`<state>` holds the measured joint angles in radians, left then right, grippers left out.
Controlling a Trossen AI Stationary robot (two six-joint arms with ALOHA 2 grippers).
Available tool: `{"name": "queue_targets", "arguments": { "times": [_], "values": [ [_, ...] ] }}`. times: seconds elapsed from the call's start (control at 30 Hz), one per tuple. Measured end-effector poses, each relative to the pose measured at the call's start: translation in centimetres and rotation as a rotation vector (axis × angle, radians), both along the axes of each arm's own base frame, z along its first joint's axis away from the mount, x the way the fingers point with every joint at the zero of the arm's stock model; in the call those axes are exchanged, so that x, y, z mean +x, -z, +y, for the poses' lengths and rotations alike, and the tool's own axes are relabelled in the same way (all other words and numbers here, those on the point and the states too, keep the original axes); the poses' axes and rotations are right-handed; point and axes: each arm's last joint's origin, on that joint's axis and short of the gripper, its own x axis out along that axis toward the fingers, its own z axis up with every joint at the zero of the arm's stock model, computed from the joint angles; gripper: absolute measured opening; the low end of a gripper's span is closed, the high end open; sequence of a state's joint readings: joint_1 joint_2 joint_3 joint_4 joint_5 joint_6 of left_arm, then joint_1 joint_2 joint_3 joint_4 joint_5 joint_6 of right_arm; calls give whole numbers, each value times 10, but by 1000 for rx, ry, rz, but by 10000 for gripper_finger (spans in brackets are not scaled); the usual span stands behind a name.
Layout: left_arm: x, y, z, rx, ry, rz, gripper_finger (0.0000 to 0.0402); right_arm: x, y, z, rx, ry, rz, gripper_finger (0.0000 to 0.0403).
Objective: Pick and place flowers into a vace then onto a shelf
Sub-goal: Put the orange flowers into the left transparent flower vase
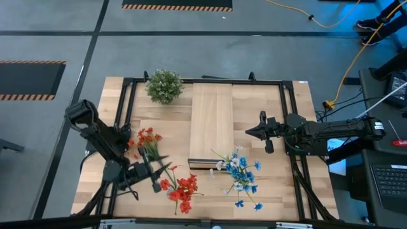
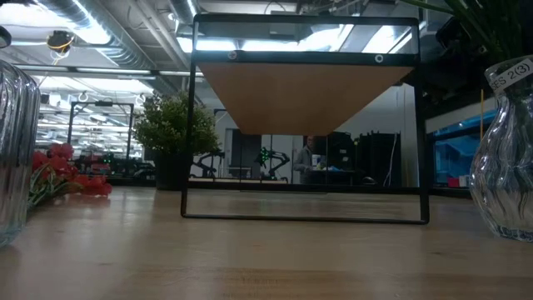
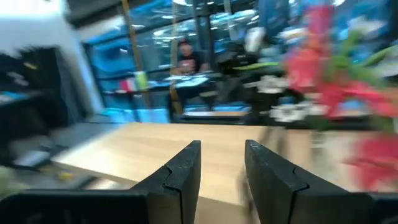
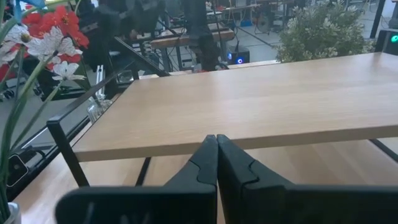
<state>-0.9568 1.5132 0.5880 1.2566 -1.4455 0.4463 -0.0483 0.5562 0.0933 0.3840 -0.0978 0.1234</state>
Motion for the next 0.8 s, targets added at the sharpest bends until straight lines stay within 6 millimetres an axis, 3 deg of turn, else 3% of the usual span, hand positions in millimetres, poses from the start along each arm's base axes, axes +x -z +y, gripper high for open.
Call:
{"name": "queue_targets", "arguments": {
  "times": [0.27, 0.47, 0.63, 0.8],
  "values": [
    [5, -40, 44, 57, -203, 62, 118, 0, 0, 0, -10, -1, 1, 0],
    [4, -53, 65, 166, -302, 171, 112, 0, 0, 0, -81, -6, -3, 0],
    [7, -42, 73, 176, -251, 110, 95, 0, 0, 0, -105, -8, -4, 0],
    [10, -15, 69, 173, 69, 2, 72, 0, 0, 0, -106, -8, -4, 0]
  ]
}}
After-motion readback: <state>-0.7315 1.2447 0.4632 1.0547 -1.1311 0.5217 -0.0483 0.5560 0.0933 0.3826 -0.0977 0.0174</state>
